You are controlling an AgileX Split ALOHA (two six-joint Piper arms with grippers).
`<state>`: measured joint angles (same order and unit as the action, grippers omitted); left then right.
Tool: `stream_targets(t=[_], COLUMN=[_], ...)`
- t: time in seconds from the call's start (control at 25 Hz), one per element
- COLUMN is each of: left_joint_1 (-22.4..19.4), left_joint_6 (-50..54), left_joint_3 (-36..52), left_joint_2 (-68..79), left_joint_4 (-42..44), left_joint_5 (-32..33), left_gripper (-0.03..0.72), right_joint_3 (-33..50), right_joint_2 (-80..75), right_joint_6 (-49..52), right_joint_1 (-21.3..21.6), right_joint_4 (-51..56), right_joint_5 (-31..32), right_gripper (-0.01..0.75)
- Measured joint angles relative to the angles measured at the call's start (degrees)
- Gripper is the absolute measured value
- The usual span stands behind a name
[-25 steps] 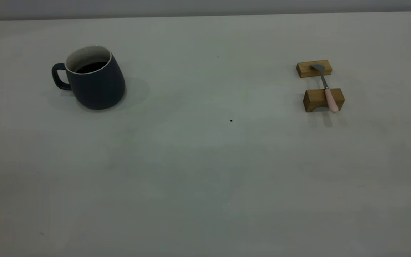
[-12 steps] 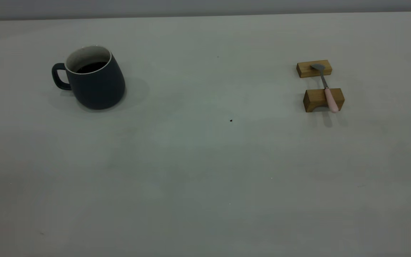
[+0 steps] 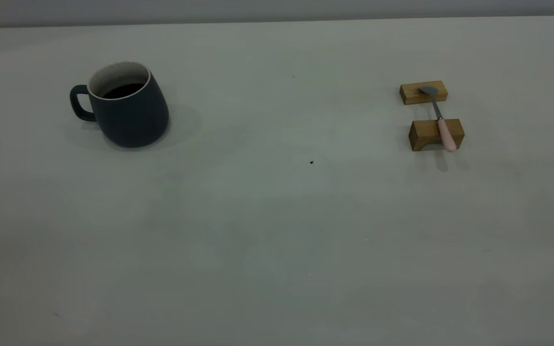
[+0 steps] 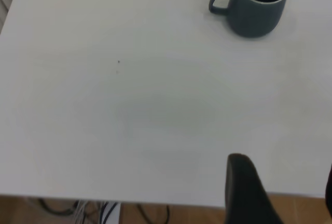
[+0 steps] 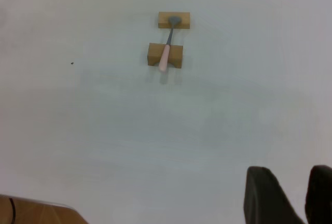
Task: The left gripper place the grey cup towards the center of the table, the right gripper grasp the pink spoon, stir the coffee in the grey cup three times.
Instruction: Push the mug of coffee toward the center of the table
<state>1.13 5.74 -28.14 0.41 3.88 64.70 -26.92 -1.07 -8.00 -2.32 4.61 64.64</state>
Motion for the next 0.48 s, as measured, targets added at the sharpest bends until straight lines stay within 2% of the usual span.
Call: stream_targets(t=[0.28,0.48], left_joint_1=[0.0,0.0], left_joint_6=[0.0,-5.7], left_joint_3=[-6.1,-12.9], left_joint_2=[21.2,43.4], left_joint_4=[4.6,7.4], left_joint_5=[-4.4,-12.3], left_gripper=[0.446,0.466], right_joint_3=[0.0,0.0], right_joint_2=[0.0,0.0], right_joint_6=[0.0,0.0], right_joint_1=[0.0,0.0], right_joint_4=[0.0,0.0], right_joint_5=[0.0,0.0], right_gripper=[0.24,0.24])
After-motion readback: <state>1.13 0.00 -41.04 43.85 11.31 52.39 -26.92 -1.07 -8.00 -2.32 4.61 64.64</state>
